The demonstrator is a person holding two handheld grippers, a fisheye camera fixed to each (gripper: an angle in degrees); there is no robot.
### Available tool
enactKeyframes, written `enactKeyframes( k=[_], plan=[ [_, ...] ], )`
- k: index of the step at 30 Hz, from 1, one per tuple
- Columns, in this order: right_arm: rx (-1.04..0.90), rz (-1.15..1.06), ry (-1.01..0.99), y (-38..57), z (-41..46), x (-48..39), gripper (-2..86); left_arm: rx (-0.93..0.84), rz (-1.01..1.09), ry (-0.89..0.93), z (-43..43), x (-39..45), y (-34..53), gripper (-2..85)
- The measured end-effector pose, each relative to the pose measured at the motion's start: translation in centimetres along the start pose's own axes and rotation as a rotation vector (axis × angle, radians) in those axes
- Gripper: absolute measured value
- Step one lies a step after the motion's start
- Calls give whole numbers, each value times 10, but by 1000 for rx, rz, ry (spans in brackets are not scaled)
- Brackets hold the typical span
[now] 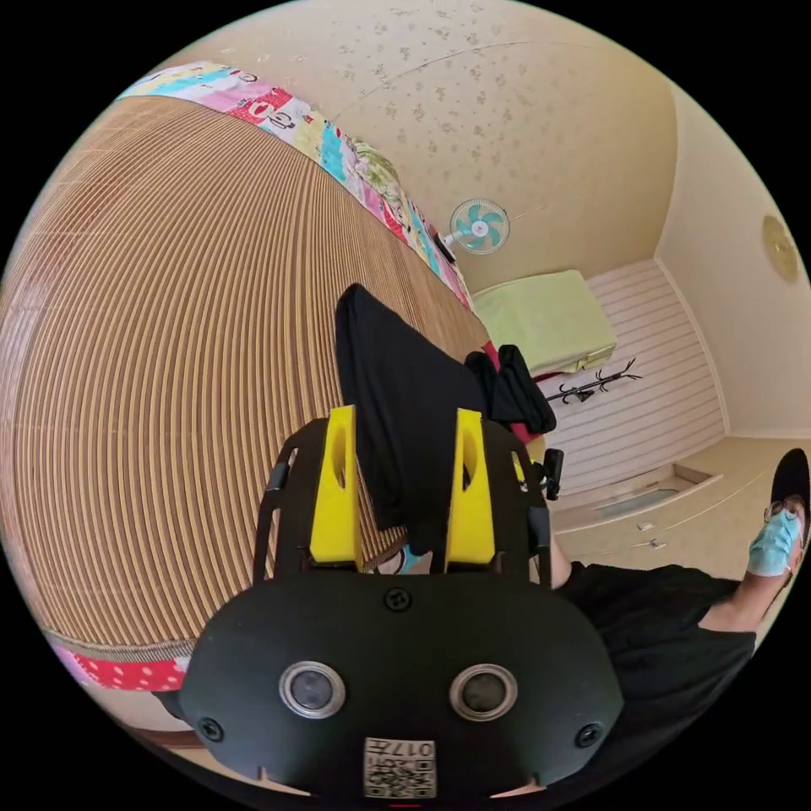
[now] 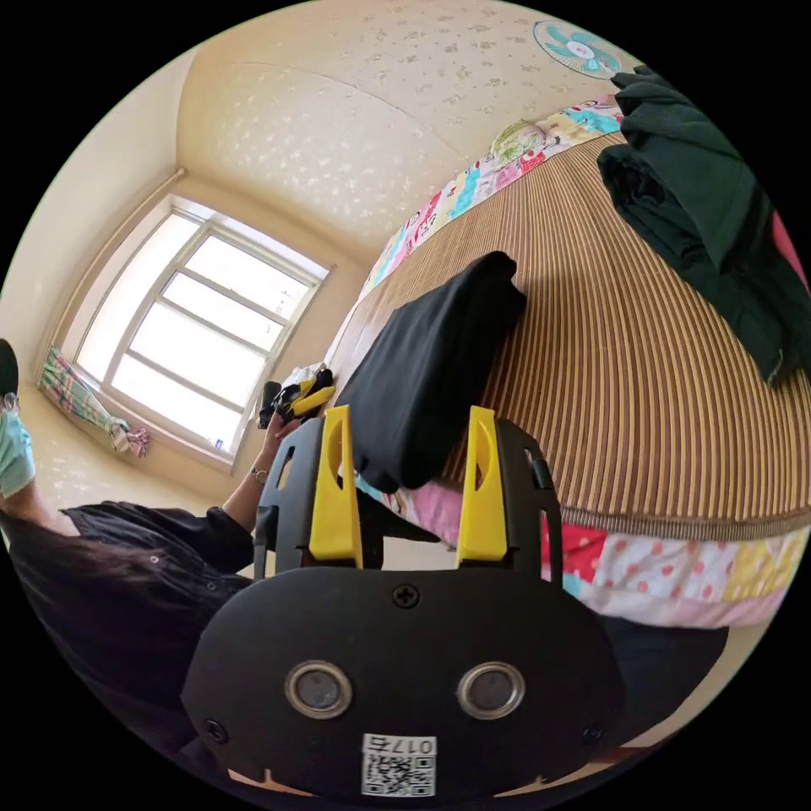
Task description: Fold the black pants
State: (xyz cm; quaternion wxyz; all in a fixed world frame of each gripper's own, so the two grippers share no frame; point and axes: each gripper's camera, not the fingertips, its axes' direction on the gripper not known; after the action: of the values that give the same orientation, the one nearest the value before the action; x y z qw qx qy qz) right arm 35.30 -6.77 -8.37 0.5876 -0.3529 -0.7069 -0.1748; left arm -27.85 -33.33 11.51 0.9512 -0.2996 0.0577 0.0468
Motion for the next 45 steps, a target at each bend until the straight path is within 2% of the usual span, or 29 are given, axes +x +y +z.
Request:
enactKeyframes(
  k=[2, 5, 6, 9, 11, 14, 16, 18, 22, 26, 28, 31, 34, 37, 39, 41, 42, 44, 45],
  plan=[
    [1, 101, -27, -35, 30, 31, 192, -3, -31, -59, 14, -13, -29, 162],
    [-45, 172, -95, -44, 75, 55, 178, -146, -90, -115, 62, -40, -43, 148],
    [-36, 179, -118, -42, 78, 55, 179, -172, -100, -24, 73, -46, -35, 124],
    [-131, 178, -265, -28, 89, 43, 176, -60, -216, 137, 55, -64, 7, 124],
    [-315, 139, -338, -6, 97, 31, 153, -64, -235, 162, 39, -68, 39, 114],
    [-367, 116, -460, 36, 85, 31, 122, -118, -290, 246, 16, -78, 95, 95],
    [-342, 122, -580, 63, 70, 31, 109, -162, -389, 416, 2, -90, 138, 85],
    [-288, 104, -696, 86, 52, 25, 94, -147, -399, 491, -13, -82, 159, 83],
    [-124, 11, -866, 96, -2, 8, 77, -125, -289, 552, -34, -28, 153, 83],
    [76, -98, -906, 57, -90, 12, 70, -134, -112, 587, -16, 35, 95, 87],
    [154, -203, -883, 36, -145, 9, 68, -184, 58, 615, 4, 87, 47, 103],
    [298, -433, -753, 14, -252, -17, 68, -188, 192, 657, 24, 136, 12, 119],
    [482, -599, -548, 12, -352, -45, 71, -230, 224, 771, 49, 148, 5, 92],
    [732, -608, -271, 22, -428, -56, 72, -345, 162, 768, 78, 137, 23, 78],
    [890, -515, -144, 30, -455, -40, 71, -378, 88, 765, 88, 122, 42, 79],
    [1040, -246, -16, 38, -467, 13, 66, -390, 6, 788, 90, 106, 60, 79],
    [1054, -139, 7, 39, -466, 31, 64, -377, -33, 811, 85, 96, 70, 79],
    [983, 318, 148, 43, -444, 114, 60, -346, -81, 806, 72, 82, 82, 79],
    [960, 378, 167, 47, -436, 135, 62, -325, -102, 773, 60, 74, 87, 78]
  ],
)
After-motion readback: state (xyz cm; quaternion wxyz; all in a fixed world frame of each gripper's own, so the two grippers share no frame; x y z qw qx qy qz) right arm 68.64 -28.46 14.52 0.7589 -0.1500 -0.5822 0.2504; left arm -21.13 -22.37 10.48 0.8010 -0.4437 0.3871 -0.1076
